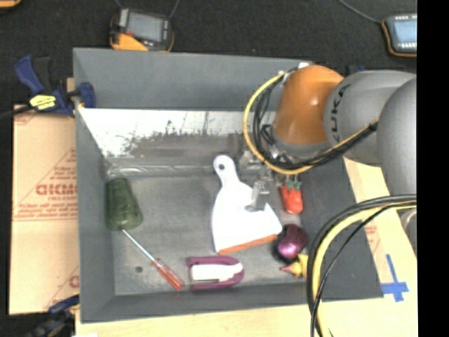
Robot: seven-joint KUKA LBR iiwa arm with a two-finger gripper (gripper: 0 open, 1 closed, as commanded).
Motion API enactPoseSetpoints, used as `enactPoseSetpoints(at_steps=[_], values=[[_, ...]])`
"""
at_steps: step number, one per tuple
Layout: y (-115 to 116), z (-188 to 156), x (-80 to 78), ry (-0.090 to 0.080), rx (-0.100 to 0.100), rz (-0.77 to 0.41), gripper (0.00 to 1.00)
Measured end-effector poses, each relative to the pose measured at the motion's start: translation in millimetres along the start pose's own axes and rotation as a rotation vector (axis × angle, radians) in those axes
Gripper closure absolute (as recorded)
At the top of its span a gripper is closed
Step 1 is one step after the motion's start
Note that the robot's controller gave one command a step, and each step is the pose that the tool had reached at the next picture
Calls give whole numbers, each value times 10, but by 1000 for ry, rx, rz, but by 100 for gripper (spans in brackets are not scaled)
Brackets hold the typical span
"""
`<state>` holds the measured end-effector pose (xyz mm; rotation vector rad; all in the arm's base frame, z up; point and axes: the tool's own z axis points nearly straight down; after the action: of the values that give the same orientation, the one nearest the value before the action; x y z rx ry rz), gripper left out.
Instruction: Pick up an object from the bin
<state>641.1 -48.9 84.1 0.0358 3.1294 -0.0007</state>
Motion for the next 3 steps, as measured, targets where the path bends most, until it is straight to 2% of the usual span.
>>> enactPoseSetpoints(at_steps=[1, 2, 3], values=[[227, 45, 129, 2, 1, -344, 0], [193, 50, 132, 0, -1, -474, 0], [335, 87, 95, -4, 2, -520, 0]])
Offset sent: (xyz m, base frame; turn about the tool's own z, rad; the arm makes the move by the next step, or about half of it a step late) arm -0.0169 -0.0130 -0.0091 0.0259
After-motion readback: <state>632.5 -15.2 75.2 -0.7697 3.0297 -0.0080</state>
